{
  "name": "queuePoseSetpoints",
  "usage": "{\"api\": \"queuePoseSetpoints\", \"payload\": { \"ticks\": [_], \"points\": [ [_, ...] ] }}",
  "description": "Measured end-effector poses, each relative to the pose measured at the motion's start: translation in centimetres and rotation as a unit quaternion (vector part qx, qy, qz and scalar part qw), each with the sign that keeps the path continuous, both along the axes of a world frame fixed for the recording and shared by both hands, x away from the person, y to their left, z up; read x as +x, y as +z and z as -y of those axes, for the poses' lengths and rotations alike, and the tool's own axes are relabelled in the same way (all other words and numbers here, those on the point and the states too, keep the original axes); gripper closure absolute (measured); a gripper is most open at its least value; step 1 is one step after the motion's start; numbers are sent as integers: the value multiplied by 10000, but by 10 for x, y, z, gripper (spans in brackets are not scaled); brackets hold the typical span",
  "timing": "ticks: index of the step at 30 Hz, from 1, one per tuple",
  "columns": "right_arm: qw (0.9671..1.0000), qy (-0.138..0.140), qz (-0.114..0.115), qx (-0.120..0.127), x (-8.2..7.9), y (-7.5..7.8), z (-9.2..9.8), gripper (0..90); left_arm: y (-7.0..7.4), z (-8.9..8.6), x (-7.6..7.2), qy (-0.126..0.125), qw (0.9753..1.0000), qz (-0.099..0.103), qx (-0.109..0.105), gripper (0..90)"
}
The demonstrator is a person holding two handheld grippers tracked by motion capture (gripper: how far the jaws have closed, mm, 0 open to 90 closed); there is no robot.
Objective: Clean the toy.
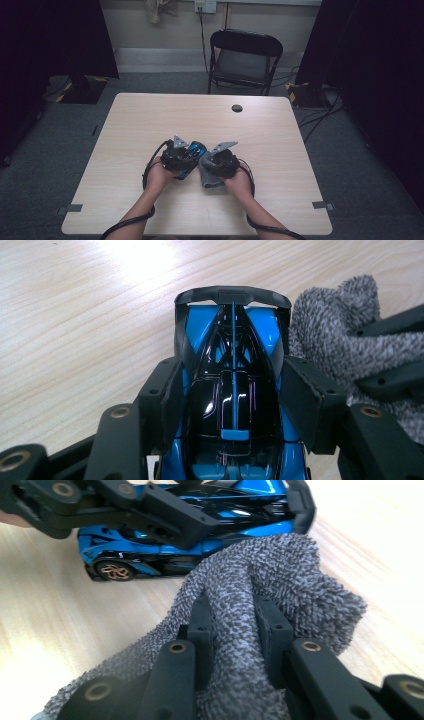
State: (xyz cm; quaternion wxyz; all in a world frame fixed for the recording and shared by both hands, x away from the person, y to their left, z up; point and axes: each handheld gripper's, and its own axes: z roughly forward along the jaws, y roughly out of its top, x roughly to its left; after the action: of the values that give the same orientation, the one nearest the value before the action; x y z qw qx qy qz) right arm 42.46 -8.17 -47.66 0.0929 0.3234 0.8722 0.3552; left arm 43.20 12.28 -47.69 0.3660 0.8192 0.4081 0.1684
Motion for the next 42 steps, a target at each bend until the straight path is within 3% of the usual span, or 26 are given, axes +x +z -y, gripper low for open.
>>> {"api": "queuePoseSetpoints", "payload": {
  "ticks": [14, 31, 37, 42],
  "points": [
    [9982, 574, -36, 168, -19, -1, -18, 730, 0, 1, 0, 42, 10000, -49, -20, 435],
    [9952, 925, -91, 304, -35, -2, -30, 727, 0, 1, -1, 45, 10000, -8, -24, 435],
    [9934, 1077, -123, 376, -40, -2, -32, 727, 0, 0, -1, 35, 10000, 12, 19, 434],
    [9909, 1278, -135, 404, -46, -1, -33, 721, 0, 1, -2, 68, 10000, -4, -70, 435]
  ]
}}
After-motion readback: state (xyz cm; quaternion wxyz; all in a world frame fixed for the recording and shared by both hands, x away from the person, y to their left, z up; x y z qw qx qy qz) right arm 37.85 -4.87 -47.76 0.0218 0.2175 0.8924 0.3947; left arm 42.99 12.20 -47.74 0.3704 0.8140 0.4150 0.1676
